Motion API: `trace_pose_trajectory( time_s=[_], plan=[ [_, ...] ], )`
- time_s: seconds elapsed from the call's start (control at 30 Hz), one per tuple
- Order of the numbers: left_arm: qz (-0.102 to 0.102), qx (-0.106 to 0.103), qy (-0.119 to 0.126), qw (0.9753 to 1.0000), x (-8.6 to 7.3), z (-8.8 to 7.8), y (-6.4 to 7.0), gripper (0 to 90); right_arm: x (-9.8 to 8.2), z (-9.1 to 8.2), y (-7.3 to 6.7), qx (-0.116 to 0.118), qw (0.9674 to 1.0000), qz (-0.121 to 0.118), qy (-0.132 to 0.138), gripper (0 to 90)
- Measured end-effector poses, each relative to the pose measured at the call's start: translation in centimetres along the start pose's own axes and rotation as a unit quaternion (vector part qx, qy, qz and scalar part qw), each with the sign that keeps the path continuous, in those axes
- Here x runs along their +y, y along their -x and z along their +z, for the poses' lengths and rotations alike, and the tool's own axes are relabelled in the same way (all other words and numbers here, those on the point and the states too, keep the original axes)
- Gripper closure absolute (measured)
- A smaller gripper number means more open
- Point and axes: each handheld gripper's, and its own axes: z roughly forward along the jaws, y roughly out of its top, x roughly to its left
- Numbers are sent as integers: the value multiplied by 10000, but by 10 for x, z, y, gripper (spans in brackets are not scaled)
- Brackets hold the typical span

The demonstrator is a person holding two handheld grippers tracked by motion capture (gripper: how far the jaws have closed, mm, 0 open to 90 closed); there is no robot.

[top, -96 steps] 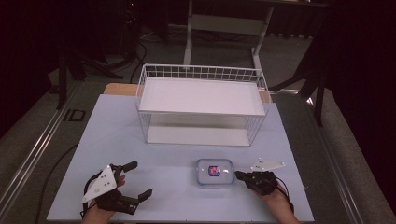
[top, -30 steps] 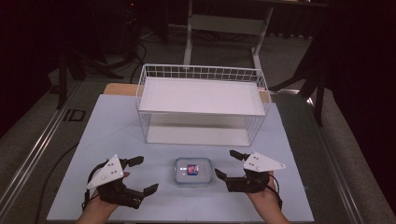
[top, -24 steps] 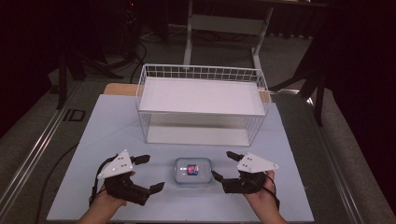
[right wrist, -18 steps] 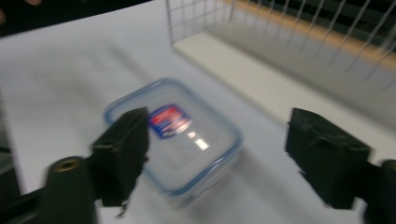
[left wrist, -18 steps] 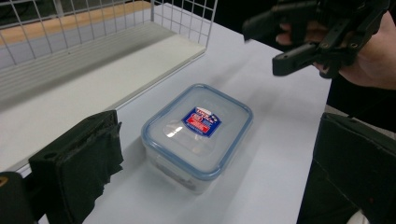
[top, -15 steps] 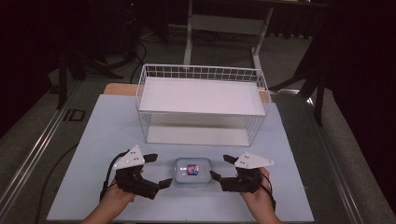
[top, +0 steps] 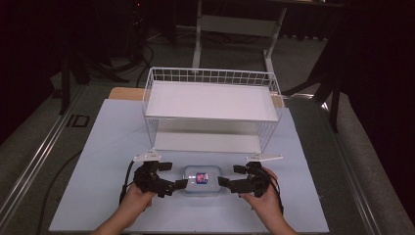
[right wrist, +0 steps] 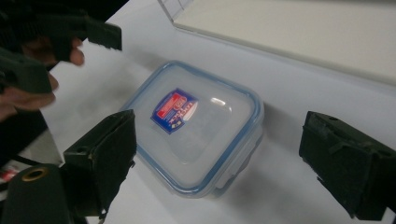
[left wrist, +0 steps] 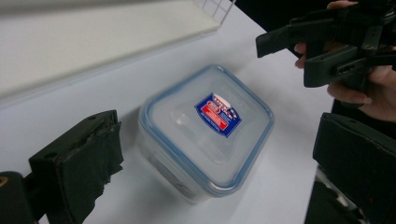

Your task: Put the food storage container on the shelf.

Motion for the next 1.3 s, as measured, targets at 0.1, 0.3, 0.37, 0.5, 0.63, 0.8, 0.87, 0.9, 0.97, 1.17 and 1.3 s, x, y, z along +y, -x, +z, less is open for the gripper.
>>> trace_pose_trajectory(
  time_s=[0.1,0.3,0.37,0.5,0.63,0.8,0.87,0.9,0.97,1.17,1.3],
  plan=[
    [-372,8,-134,9992,-3,9,-6,22,-1,5,5,126,9995,248,-126,127],
    [-1063,-72,-404,9935,-6,21,-14,22,-4,17,12,337,9956,777,-401,152],
    [-1260,-107,-422,9911,-8,24,-16,25,-5,21,14,368,9931,999,-493,166],
    [-1513,-147,-508,9871,-10,29,-18,60,-9,29,20,443,9873,1375,-656,208],
    [-1796,-254,-569,9818,-12,33,-20,119,-10,36,25,548,9792,1798,-764,239],
    [-1962,-129,-772,9774,-13,38,-20,221,-13,42,29,660,9686,2245,-840,307],
    [-1992,-181,-755,9769,-14,39,-21,248,-14,43,28,639,9683,2236,-912,345],
    [-2042,-147,-733,9761,-14,39,-21,260,-14,43,27,639,9686,2218,-926,379],
    [-2056,-142,-784,9754,-15,41,-22,332,-13,43,26,655,9683,2230,-915,402],
    [-2238,-186,-670,9721,-15,39,-24,403,-14,41,24,600,9690,2214,-922,405],
    [-2067,-115,-614,9764,-16,36,-20,435,-15,40,21,559,9722,2108,-850,408]
  ],
)
